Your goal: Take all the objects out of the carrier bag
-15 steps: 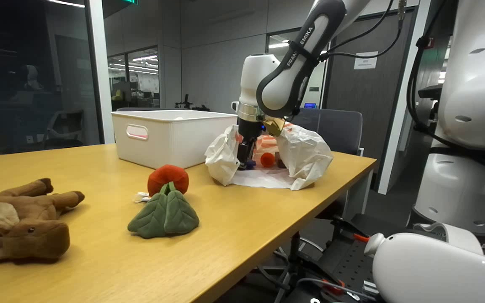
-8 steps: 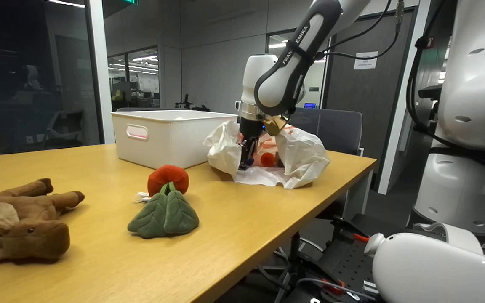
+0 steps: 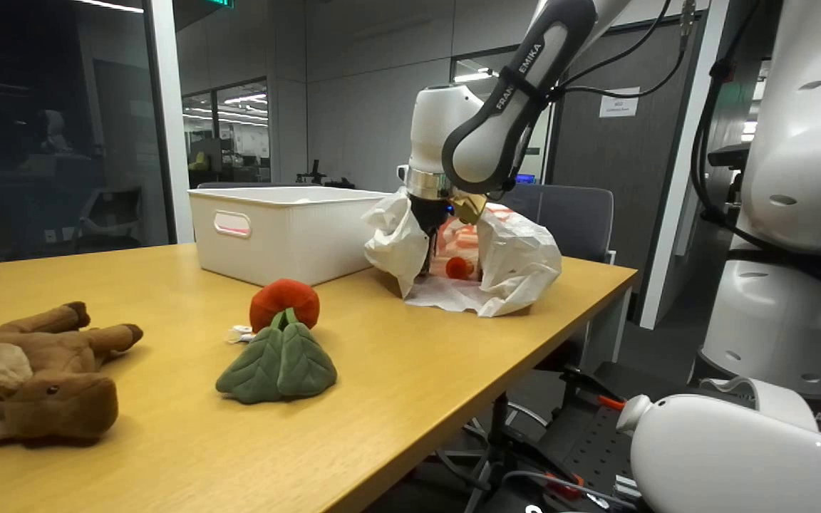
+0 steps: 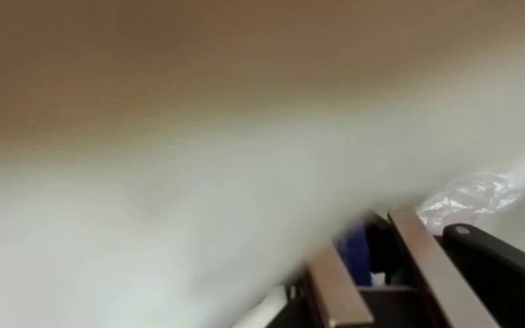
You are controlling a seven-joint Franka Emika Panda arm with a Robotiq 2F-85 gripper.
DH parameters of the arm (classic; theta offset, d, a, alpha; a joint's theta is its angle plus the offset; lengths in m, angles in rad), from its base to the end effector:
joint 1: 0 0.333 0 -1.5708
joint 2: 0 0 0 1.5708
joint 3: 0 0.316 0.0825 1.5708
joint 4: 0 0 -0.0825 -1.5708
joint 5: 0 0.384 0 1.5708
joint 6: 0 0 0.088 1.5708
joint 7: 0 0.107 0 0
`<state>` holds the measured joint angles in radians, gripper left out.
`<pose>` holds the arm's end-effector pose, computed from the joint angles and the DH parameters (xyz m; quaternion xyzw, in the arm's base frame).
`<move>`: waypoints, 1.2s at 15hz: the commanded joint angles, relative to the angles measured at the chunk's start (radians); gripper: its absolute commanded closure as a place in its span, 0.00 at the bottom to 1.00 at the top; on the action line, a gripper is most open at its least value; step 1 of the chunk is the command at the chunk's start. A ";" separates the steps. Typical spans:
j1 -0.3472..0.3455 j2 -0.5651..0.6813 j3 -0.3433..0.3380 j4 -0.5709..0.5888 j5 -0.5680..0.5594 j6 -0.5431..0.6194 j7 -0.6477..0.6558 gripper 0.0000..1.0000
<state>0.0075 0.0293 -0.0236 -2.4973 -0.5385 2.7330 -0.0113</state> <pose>0.4845 0.0118 0.2906 0.9593 0.2297 0.0974 0.1320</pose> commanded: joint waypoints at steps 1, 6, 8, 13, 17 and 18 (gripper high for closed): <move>0.002 -0.077 0.007 -0.029 -0.093 -0.060 0.039 0.48; -0.005 -0.076 0.016 -0.042 -0.083 -0.042 0.009 0.09; -0.004 -0.060 0.017 -0.042 -0.042 -0.031 -0.024 0.00; -0.003 -0.029 0.017 -0.033 -0.028 -0.002 -0.040 0.30; -0.007 -0.020 0.011 -0.035 -0.059 0.051 -0.015 0.55; -0.005 -0.019 0.007 -0.036 -0.070 0.060 -0.003 0.61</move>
<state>0.0078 0.0071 -0.0110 -2.5346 -0.5952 2.7455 -0.0189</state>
